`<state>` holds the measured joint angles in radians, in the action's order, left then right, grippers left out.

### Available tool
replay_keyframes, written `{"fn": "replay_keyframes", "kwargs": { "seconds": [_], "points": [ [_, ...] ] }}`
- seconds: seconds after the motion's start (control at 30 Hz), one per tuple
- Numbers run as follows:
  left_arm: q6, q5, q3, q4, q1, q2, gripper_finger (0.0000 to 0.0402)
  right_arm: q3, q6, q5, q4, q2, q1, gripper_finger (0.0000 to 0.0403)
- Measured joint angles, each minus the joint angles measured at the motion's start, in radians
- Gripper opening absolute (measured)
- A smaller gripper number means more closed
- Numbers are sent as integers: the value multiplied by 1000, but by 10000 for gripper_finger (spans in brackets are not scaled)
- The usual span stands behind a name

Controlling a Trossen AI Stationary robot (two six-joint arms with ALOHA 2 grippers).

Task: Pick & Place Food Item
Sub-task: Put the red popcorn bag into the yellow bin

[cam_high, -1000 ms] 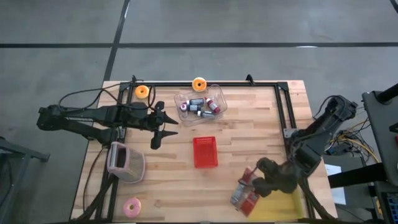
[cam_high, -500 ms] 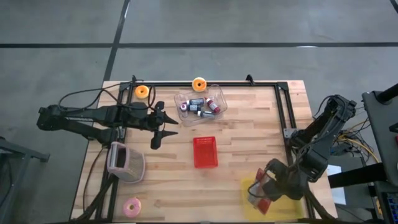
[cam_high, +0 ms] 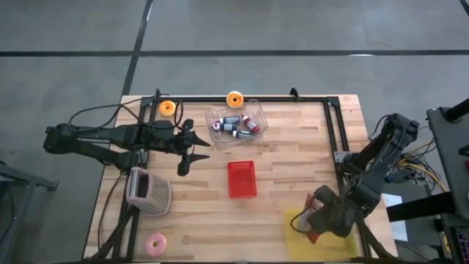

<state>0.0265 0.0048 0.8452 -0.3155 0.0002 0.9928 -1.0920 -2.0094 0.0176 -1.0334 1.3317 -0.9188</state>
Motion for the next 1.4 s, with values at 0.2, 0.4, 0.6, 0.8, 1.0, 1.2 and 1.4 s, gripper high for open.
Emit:
{"fn": "replay_keyframes", "kwargs": {
  "seconds": [0.2,0.4,0.6,0.8,1.0,1.2,1.4],
  "points": [
    [0,0,0,0,0,0,202,0,0,-18,24,72,-32,29],
    [0,1,0,0,0,0,202,0,0,-17,86,159,-62,29],
    [0,3,0,0,0,0,202,0,1,-17,86,239,-78,29],
    [0,3,0,0,0,0,202,-1,6,-19,85,300,-79,29],
    [0,3,0,0,0,0,202,-1,7,-19,85,339,-79,29],
    [0,3,0,0,0,0,202,-1,7,-18,84,368,-79,29],
    [0,3,0,0,0,0,202,-1,22,-17,80,391,-79,29]
  ]
}}
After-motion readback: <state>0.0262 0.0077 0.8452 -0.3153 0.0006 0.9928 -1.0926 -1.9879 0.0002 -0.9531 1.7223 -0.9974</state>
